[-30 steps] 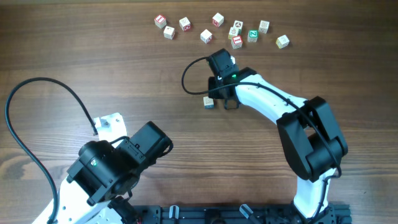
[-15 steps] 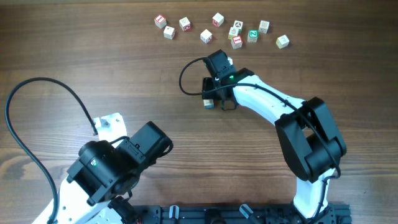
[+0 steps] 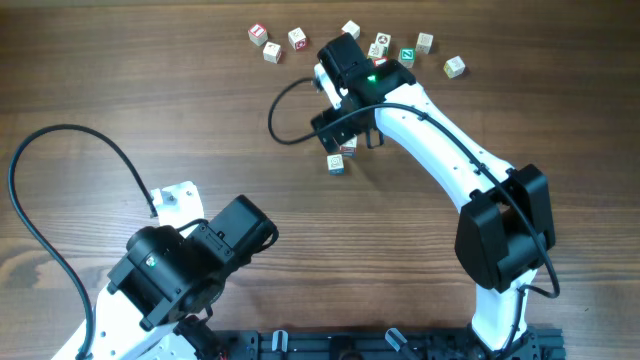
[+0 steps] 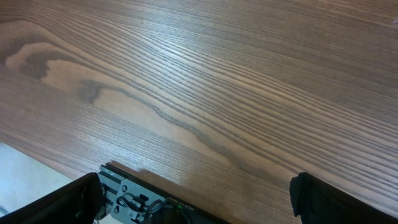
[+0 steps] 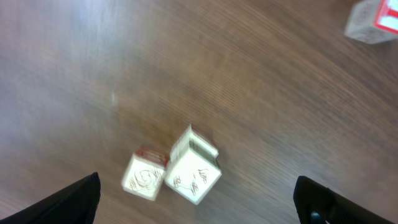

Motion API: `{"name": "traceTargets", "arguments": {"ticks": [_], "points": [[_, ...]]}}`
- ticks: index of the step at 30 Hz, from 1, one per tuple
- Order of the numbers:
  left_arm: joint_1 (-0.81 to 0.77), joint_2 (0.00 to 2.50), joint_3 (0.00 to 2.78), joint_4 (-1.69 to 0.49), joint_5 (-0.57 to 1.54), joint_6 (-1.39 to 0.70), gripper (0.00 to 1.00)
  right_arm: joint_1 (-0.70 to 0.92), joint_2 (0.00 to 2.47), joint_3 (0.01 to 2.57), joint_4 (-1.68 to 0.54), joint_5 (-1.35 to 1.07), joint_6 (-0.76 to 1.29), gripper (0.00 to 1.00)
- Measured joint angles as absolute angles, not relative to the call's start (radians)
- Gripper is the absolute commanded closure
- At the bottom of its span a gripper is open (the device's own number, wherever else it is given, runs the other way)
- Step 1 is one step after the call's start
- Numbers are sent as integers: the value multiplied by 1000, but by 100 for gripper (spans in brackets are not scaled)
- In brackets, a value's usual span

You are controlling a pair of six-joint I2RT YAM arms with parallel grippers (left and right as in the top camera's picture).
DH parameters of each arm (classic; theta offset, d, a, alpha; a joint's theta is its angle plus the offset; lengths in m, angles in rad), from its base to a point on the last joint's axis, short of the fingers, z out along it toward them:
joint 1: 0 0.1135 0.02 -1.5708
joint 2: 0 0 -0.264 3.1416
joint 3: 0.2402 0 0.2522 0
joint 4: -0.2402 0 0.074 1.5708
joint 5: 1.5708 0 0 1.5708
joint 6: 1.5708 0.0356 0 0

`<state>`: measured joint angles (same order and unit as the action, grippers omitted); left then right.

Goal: Form a tower

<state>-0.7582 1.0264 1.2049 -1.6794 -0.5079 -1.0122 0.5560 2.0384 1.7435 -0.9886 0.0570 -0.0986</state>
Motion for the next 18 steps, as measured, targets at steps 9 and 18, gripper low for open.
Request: {"name": "traceTargets", "arguments": {"ticks": [9,18], "points": [[-758,1026,1205,-1680,-508,-1012,0,441,2038,1744,-1075,-205,-619,0],[-758,1026,1205,-1680,-508,-1012,0,418,2144,1744,-1049,-263,-759,0]]}}
